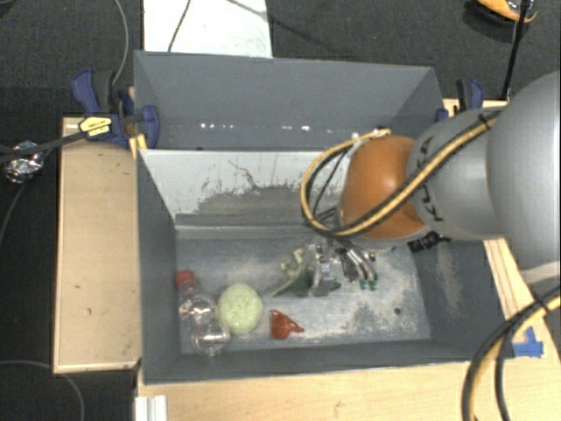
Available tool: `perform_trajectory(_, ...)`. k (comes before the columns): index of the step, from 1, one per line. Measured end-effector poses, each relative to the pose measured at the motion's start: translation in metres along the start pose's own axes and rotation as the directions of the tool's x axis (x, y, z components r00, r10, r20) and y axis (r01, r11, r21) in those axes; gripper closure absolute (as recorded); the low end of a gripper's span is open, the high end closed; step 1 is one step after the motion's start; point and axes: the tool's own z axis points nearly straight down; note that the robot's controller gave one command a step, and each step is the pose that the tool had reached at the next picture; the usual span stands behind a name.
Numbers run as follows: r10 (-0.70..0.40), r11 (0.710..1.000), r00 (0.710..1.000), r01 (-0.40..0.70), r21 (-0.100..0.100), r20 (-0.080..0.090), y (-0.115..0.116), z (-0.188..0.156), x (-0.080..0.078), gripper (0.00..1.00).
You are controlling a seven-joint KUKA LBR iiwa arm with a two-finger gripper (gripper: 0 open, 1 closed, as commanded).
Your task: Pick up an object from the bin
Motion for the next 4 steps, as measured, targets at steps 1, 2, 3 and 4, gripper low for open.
perform_trajectory(1, -0.017, 1.000, 1.000, 0.017, 0.000, 0.002, -0.001, -0.001, -0.006, 1.00)
perform_trajectory(2, -0.028, 1.000, 1.000, 0.028, 0.000, 0.003, -0.001, -0.001, -0.008, 1.00)
perform_trajectory(3, -0.244, 0.970, 0.970, 0.244, 0.001, 0.004, -0.020, -0.098, -0.015, 1.00)
perform_trajectory(4, -0.244, 0.970, 0.970, 0.244, 0.000, 0.004, -0.020, -0.098, -0.015, 1.00)
